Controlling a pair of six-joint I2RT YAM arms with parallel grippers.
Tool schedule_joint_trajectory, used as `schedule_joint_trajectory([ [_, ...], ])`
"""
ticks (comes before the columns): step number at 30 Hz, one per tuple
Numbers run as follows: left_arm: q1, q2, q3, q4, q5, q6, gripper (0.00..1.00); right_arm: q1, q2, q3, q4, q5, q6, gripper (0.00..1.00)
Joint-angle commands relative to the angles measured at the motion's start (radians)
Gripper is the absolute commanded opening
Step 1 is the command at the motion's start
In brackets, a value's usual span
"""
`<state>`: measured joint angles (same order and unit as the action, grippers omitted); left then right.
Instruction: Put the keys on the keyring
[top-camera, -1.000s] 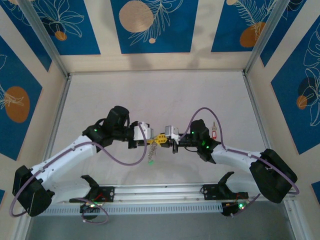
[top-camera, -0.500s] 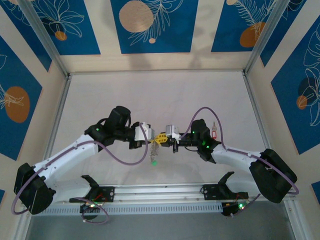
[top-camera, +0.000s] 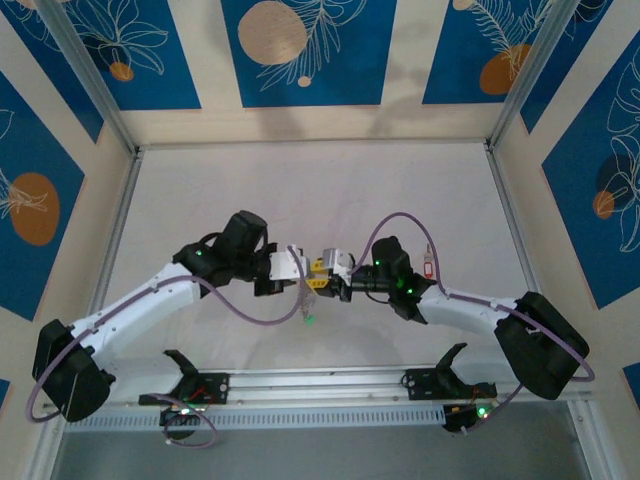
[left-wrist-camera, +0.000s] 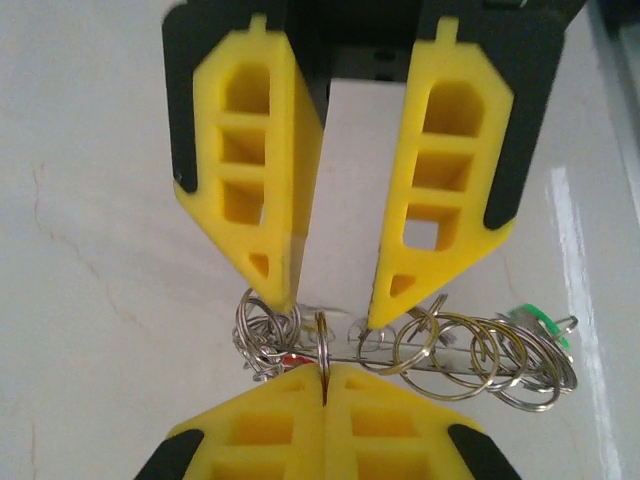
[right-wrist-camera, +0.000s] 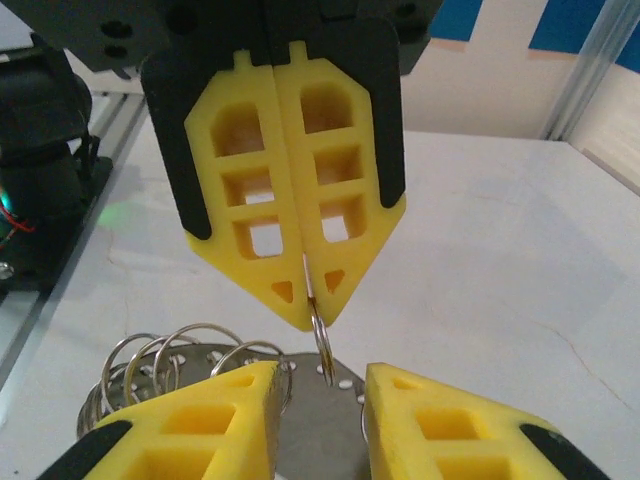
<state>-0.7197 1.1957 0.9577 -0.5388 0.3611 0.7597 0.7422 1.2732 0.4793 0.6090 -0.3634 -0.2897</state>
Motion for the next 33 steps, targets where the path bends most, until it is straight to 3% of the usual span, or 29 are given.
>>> schedule_joint_trajectory([
  [1,-0.028,0.035,0.081,-0.133,-0.082,0.035,0.00,0.016,-0.001,0.043,-0.059,0.039,-0.047,0.28],
  [8,-0.043,0.103,0.155,-0.206,-0.103,0.017,0.00,0.029,0.036,0.071,-0.070,0.032,-0.051,0.26],
  [13,-0.045,0.117,0.180,-0.226,-0.078,0.024,0.00,0.031,0.061,0.072,-0.049,0.041,-0.041,0.31],
  [33,-0.043,0.022,0.135,-0.158,0.061,0.086,0.00,0.030,0.103,0.061,0.023,-0.029,0.001,0.27],
])
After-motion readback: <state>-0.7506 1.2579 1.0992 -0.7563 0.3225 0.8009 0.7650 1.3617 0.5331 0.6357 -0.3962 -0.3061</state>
